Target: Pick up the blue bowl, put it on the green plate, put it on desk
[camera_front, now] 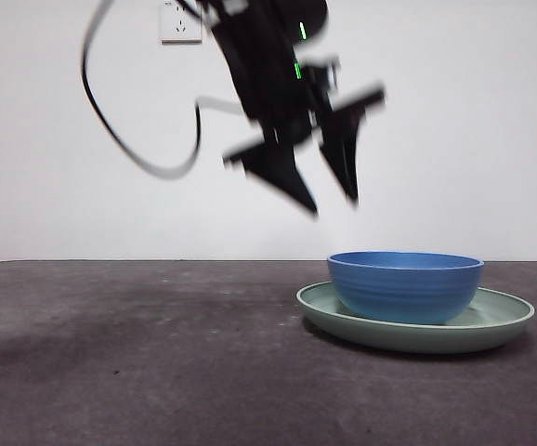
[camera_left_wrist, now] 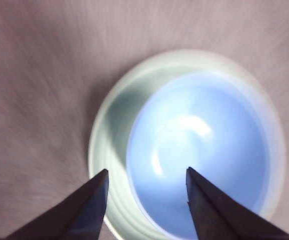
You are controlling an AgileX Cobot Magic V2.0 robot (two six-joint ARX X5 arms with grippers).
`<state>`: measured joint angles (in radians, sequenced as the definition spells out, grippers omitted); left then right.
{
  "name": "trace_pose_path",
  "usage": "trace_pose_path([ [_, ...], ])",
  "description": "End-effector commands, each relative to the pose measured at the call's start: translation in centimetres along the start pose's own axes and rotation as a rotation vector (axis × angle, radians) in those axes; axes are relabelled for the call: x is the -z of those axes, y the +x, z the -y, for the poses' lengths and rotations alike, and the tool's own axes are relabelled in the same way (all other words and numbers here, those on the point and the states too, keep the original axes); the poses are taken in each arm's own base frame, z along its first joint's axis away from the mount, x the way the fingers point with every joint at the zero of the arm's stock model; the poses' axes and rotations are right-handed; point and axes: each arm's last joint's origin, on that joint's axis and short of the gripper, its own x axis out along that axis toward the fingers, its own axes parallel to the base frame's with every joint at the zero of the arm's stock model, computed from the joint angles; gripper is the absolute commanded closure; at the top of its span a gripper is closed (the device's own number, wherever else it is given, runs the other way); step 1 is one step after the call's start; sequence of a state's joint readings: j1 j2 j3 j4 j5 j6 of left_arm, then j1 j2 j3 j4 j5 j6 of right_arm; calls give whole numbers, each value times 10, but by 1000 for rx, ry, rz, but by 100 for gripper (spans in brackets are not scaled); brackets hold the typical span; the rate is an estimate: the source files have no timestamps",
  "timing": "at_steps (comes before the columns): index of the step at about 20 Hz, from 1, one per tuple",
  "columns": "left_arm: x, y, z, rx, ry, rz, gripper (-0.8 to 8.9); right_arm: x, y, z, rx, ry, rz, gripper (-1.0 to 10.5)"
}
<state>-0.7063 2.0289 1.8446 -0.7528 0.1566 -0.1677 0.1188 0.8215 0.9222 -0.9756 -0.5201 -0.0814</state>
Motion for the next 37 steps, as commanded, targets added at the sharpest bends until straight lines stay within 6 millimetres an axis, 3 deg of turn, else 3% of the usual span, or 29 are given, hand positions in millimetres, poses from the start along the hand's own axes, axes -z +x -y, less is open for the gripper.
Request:
trace_pose_path([
  [1, -15, -54, 6, 15, 19, 140, 560, -5, -3, -2, -1, -11, 19, 606],
  [4, -16, -123, 7, 16, 30, 267, 560, -5, -3, -2, -1, -11, 19, 606],
  [7, 1, -178, 4, -3, 28, 303, 560, -5, -3, -2, -1, -11, 19, 606],
  [9, 21, -203, 0, -23, 42, 304, 560, -5, -3, -2, -1, -12, 19, 606],
  [12, 60, -222, -9, -45, 22, 321, 560, -5, -3, -2, -1, -11, 19, 606],
  [15, 106, -222, -14, -51, 26, 320, 561, -5, -3, -2, -1, -11, 18, 606],
  [19, 159, -206, -15, 138, 63, 320, 564, -5, -3, -2, -1, -11, 18, 606],
  [23, 192, -189, -17, 263, 81, 282, 564, -5, -3, -2, -2, -8, 13, 606],
  [31, 195, -185, -18, 277, 96, 289, 564, -5, -3, -2, 4, 19, 12, 606],
  [37, 195, -185, -18, 277, 97, 291, 564, -11, 7, 12, 225, 131, 1, 607],
])
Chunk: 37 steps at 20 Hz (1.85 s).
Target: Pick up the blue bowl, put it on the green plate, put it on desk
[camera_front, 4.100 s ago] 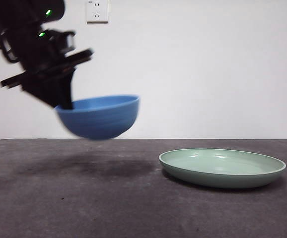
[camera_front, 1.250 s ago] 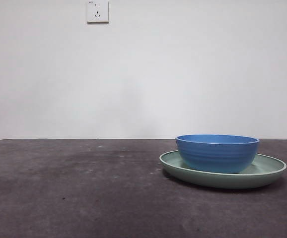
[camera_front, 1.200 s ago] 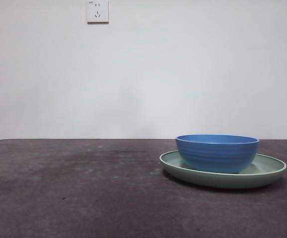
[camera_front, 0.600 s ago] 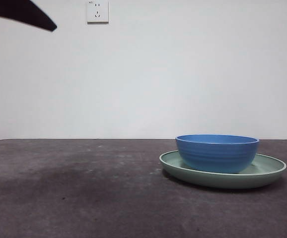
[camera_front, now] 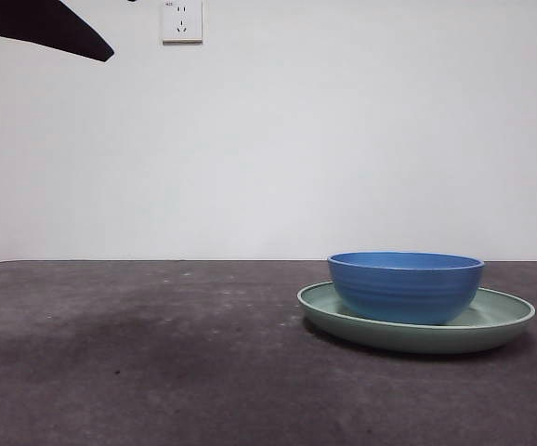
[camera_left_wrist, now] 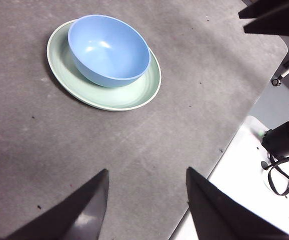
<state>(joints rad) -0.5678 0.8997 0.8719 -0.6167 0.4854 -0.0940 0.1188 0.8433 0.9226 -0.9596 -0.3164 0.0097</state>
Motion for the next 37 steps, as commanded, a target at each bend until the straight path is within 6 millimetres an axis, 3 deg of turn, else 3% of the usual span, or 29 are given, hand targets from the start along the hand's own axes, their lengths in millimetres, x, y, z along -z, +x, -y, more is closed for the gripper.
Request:
trace_pose_path([
  [1, -3, 0, 2, 13, 25, 11, 564, -13, 10, 5, 28, 52, 4, 607],
  [9, -3, 0, 2, 13, 26, 11, 564, -43, 100, 47, 22, 147, -118, 609],
  [14, -2, 0, 2, 13, 25, 9, 564, -44, 150, 65, 18, 168, -177, 674],
  [19, -2, 0, 2, 13, 25, 9, 564, -40, 184, 77, 14, 179, -206, 695],
  [24, -2, 0, 2, 13, 24, 9, 564, -35, 201, 83, 3, 189, -224, 802],
  [28, -2, 0, 2, 12, 24, 9, 564, -37, 202, 83, -13, 186, -206, 936],
  [37, -2, 0, 2, 12, 23, 6, 564, -48, 185, 78, -85, 243, -128, 936],
])
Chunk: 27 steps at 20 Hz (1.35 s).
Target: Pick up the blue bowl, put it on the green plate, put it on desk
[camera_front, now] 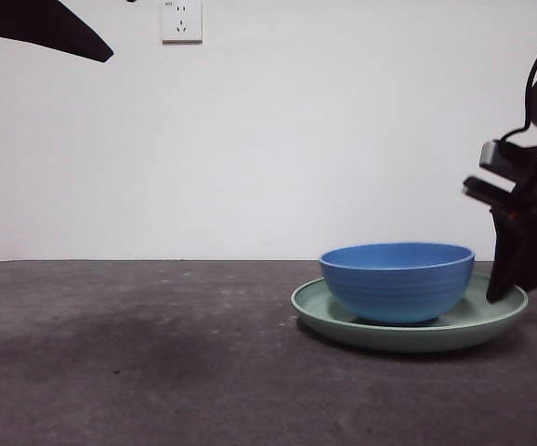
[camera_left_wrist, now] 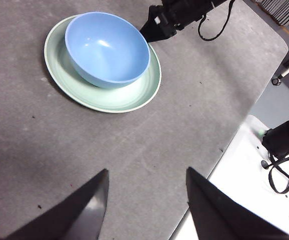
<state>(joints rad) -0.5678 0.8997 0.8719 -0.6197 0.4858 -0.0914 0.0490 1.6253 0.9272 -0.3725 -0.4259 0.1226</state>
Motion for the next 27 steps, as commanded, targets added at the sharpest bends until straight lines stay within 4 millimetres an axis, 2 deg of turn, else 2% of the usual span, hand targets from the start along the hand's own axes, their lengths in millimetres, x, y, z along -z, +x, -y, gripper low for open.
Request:
trace_pose_path([
  [1, -2, 0, 2, 12, 21, 9, 564, -7, -11, -8, -37, 2, 48, 936],
  [7, -3, 0, 2, 12, 22, 9, 564, -11, -28, -25, -137, 34, 111, 936],
  [10, -3, 0, 2, 12, 22, 9, 564, -10, -23, -41, -171, 23, 107, 936],
  [14, -2, 0, 2, 12, 22, 8, 564, -10, -13, -76, -224, -9, 146, 936],
  [19, -2, 0, 2, 12, 22, 9, 564, -5, 7, -99, -253, -10, 127, 936],
  [27, -2, 0, 2, 12, 22, 8, 564, -1, 56, -111, -240, 17, 64, 936],
])
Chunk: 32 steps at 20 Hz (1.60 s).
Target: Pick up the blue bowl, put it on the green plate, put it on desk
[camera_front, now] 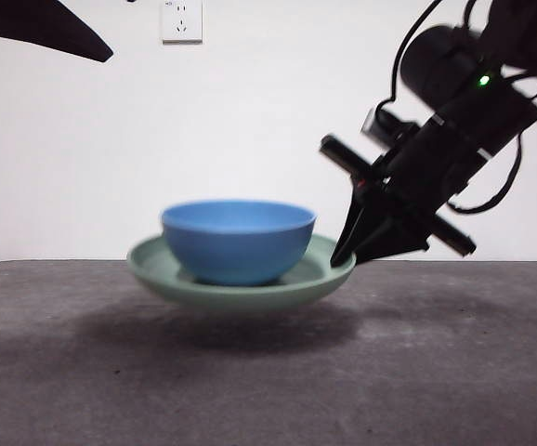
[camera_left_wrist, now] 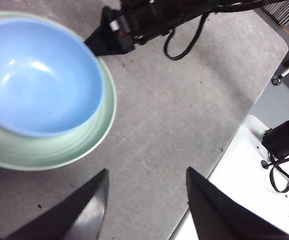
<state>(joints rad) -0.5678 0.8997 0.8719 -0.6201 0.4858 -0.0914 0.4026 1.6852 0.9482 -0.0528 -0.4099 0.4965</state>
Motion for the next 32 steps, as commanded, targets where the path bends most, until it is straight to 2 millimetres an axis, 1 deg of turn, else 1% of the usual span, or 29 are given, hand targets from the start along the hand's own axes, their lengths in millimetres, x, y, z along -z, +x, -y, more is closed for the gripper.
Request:
trace_pose_path([
  [1, -2, 0, 2, 12, 22, 8, 564, -3, 15, -1, -3, 21, -14, 936],
  [4, -2, 0, 2, 11, 20, 6, 564, -1, 27, 4, 24, 28, -29, 936],
  [10, -1, 0, 2, 10, 13, -9, 564, 0, 28, 5, 25, 30, -37, 934],
  [11, 0, 0, 2, 10, 11, -11, 564, 0, 28, 5, 27, 31, -39, 921],
  [13, 0, 0, 2, 10, 11, -11, 564, 1, 28, 6, 29, 33, -44, 815],
  [14, 0, 0, 2, 10, 11, -11, 564, 1, 28, 6, 31, 34, -46, 786],
  [18, 0, 0, 2, 10, 11, -11, 564, 2, 28, 6, 33, 37, -52, 771],
  [20, 0, 0, 2, 10, 11, -11, 564, 1, 23, 4, 40, 37, -51, 771],
  [22, 0, 0, 2, 10, 11, -11, 564, -2, 13, -1, 58, 18, -29, 770],
  [25, 0, 0, 2, 10, 11, -11, 564, -7, -14, -13, 76, -41, 12, 770],
  [28, 0, 0, 2, 9, 12, -11, 564, -6, -48, -29, 81, -130, 31, 769],
  [32, 0, 0, 2, 9, 12, -11, 564, 5, -107, -52, 68, -273, 57, 769],
])
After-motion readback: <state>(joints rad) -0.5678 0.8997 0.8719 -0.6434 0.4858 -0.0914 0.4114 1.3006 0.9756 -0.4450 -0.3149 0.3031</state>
